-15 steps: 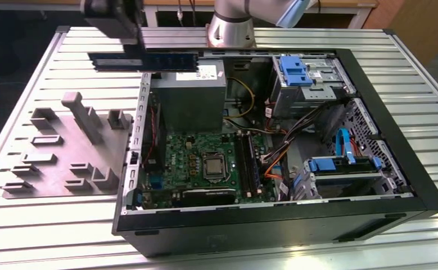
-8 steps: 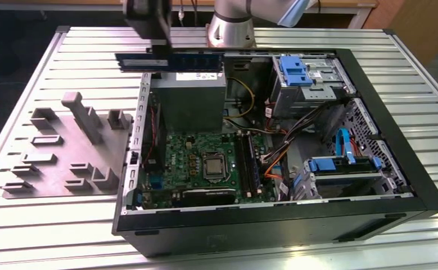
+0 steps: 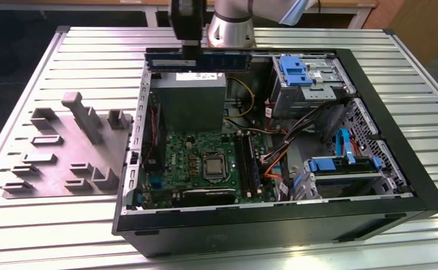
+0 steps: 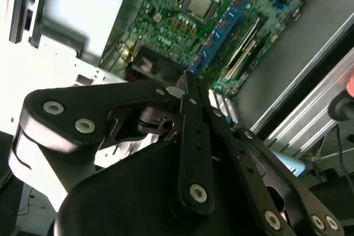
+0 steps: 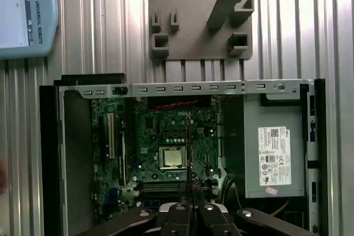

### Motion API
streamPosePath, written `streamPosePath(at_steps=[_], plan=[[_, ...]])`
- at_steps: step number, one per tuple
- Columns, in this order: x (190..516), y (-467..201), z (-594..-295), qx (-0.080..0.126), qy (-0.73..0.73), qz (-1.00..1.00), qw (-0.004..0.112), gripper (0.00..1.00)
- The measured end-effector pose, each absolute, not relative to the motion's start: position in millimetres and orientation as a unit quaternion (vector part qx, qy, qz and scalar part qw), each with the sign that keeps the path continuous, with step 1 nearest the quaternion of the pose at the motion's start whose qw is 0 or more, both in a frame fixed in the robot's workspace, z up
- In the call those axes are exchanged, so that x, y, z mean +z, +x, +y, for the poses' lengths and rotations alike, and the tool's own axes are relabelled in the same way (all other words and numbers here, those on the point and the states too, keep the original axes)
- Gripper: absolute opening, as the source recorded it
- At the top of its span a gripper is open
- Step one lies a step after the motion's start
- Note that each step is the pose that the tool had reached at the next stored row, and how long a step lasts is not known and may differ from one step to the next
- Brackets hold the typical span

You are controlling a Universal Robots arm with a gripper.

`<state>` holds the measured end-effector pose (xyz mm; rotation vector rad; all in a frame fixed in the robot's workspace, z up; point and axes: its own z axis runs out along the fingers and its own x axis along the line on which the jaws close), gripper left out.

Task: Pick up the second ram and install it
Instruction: 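Pick up the second ram and move it above second insertion slot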

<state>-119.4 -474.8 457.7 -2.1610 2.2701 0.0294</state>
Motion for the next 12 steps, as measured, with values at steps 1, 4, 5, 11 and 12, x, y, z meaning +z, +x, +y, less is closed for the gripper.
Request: streamPosePath(at_steps=[1,4,5,11,12], plan=[[457.6,-116.0,-474.8,0.009,-0.689,0.724,0.004,0.11],[457.4,-109.9,-474.8,0.009,-0.690,0.724,0.004,0.11],[457.4,-109.9,-474.8,0.009,-0.689,0.724,0.004,0.11],[454.1,-109.7,-474.9,0.014,-0.689,0.724,0.008,0.11],[452.7,-109.7,-475.1,0.015,-0.689,0.724,0.009,0.11]])
